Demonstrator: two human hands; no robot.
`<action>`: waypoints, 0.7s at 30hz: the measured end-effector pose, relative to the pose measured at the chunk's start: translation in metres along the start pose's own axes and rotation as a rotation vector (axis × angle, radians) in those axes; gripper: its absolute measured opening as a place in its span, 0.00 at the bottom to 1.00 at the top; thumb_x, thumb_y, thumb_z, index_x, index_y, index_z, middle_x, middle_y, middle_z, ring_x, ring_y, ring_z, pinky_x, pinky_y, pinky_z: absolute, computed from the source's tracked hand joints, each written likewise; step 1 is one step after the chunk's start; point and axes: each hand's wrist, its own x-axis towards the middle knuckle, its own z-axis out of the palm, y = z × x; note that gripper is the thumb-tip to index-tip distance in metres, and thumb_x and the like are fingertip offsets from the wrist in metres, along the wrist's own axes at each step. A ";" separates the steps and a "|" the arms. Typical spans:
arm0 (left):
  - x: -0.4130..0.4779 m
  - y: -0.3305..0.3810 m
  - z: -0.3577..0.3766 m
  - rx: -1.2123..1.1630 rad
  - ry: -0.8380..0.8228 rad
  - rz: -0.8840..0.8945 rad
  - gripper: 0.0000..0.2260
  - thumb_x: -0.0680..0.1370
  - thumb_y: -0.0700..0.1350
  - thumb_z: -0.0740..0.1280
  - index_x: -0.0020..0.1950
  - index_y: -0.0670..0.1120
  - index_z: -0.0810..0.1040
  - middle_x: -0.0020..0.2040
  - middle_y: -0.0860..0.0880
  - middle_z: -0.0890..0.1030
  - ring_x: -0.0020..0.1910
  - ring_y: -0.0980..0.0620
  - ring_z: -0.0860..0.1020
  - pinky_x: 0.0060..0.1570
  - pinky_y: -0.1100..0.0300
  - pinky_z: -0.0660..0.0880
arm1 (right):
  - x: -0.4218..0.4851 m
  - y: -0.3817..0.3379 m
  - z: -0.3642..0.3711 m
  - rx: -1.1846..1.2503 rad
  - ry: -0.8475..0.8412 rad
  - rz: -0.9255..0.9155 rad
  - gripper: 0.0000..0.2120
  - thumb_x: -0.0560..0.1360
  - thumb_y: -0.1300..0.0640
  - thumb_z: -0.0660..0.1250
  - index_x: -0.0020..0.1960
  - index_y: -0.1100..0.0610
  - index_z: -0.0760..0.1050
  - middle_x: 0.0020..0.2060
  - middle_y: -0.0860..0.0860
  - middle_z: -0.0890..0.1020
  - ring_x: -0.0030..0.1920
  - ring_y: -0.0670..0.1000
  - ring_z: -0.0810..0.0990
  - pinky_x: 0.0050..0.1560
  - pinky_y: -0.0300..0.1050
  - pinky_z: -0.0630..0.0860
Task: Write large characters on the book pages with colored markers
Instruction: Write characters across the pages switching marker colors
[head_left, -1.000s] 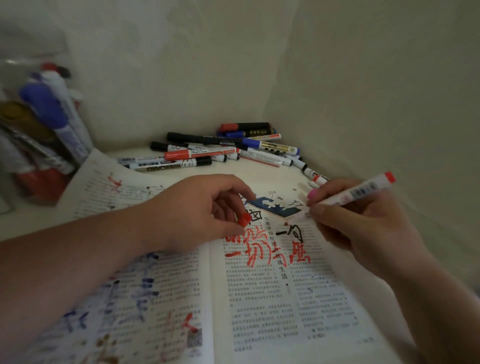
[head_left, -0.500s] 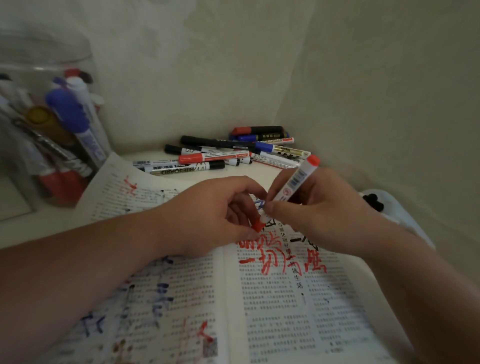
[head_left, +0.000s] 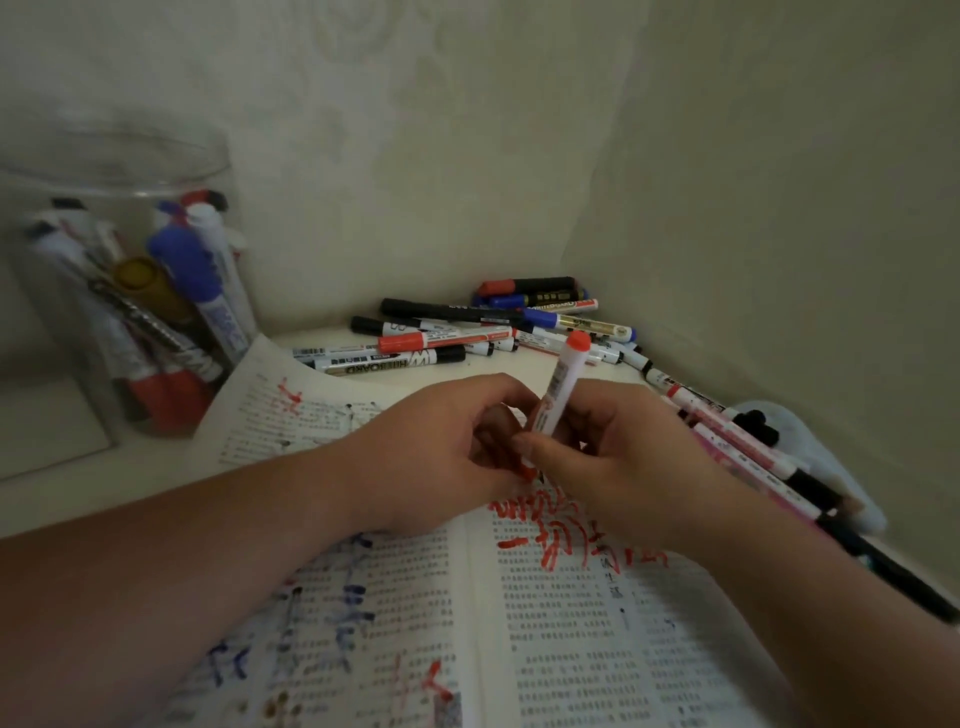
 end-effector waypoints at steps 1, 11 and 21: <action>0.000 0.000 0.001 0.006 -0.001 -0.003 0.20 0.73 0.41 0.77 0.57 0.60 0.75 0.46 0.56 0.84 0.42 0.60 0.82 0.49 0.60 0.80 | -0.001 0.004 0.001 -0.004 0.040 -0.001 0.03 0.75 0.49 0.72 0.46 0.46 0.84 0.38 0.45 0.85 0.39 0.46 0.83 0.42 0.50 0.81; 0.005 -0.009 -0.004 -0.338 0.096 -0.053 0.27 0.72 0.37 0.78 0.64 0.55 0.72 0.43 0.51 0.85 0.44 0.52 0.84 0.55 0.52 0.81 | 0.009 -0.016 0.008 0.366 0.424 -0.143 0.29 0.68 0.38 0.74 0.66 0.34 0.69 0.41 0.53 0.84 0.39 0.57 0.84 0.44 0.55 0.83; 0.014 -0.011 -0.022 -1.038 0.281 -0.234 0.01 0.80 0.37 0.67 0.51 0.41 0.76 0.35 0.44 0.81 0.30 0.49 0.77 0.30 0.59 0.75 | 0.072 -0.100 -0.026 0.388 0.627 -0.378 0.19 0.76 0.66 0.72 0.61 0.58 0.68 0.42 0.51 0.84 0.37 0.46 0.83 0.37 0.35 0.78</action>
